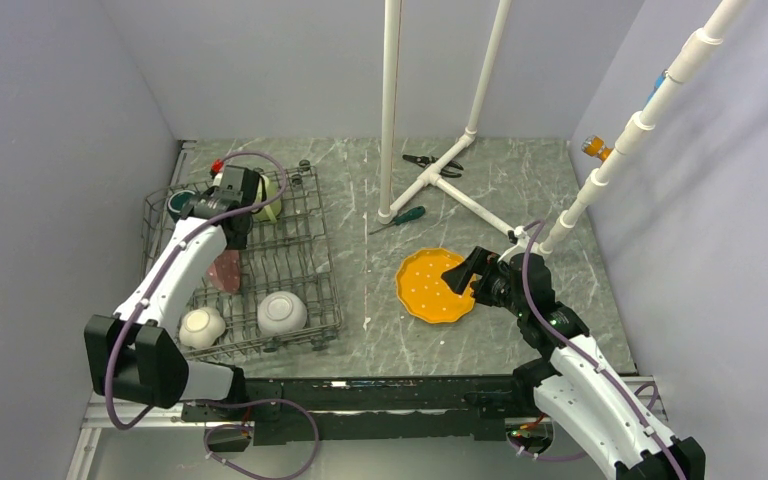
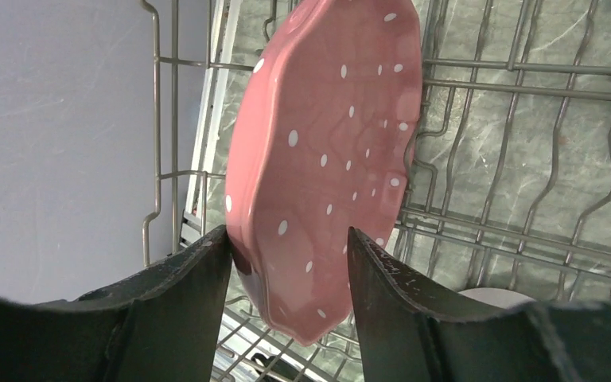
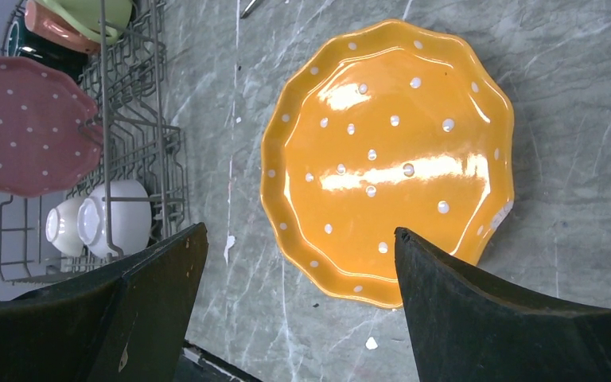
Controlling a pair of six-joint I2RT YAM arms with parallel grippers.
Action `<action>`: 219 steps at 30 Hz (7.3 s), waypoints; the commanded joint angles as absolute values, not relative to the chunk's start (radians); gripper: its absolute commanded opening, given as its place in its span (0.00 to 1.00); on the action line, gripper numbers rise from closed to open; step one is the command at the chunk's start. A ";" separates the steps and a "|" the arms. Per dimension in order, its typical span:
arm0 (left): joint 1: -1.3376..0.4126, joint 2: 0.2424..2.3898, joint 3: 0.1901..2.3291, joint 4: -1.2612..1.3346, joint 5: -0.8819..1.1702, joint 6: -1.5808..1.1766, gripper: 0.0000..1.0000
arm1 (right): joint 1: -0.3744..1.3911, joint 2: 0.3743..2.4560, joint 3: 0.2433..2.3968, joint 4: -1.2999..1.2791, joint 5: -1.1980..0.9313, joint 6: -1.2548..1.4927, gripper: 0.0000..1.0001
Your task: Load the mixed dishes into the dish rack
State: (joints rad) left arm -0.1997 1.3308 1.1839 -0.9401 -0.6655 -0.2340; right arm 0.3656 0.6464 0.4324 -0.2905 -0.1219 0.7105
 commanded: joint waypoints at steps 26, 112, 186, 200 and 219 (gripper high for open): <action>-0.198 1.271 1.244 -1.027 -0.676 -0.272 0.99 | 0.368 0.664 0.436 -0.243 -0.127 0.705 0.88; -0.673 1.470 1.277 -0.310 0.329 -0.119 0.99 | 0.351 0.430 0.286 -0.129 -0.040 1.208 0.00; -0.600 1.508 1.097 0.073 0.547 -0.504 0.00 | 0.353 0.643 0.537 -0.300 -0.117 0.915 0.72; -0.703 1.374 1.174 -0.185 0.142 -0.324 0.00 | 0.355 0.468 0.544 -0.429 -0.029 0.673 0.83; -0.711 1.149 1.542 -1.065 -0.334 -0.542 0.00 | 0.354 0.477 0.462 -0.270 -0.086 0.604 0.82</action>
State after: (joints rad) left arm -0.7136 1.1561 1.4086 -0.9588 -0.1928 -0.4740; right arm 0.3542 0.4702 0.4629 -0.3450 -0.0586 0.6270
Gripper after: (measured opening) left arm 0.310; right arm 0.824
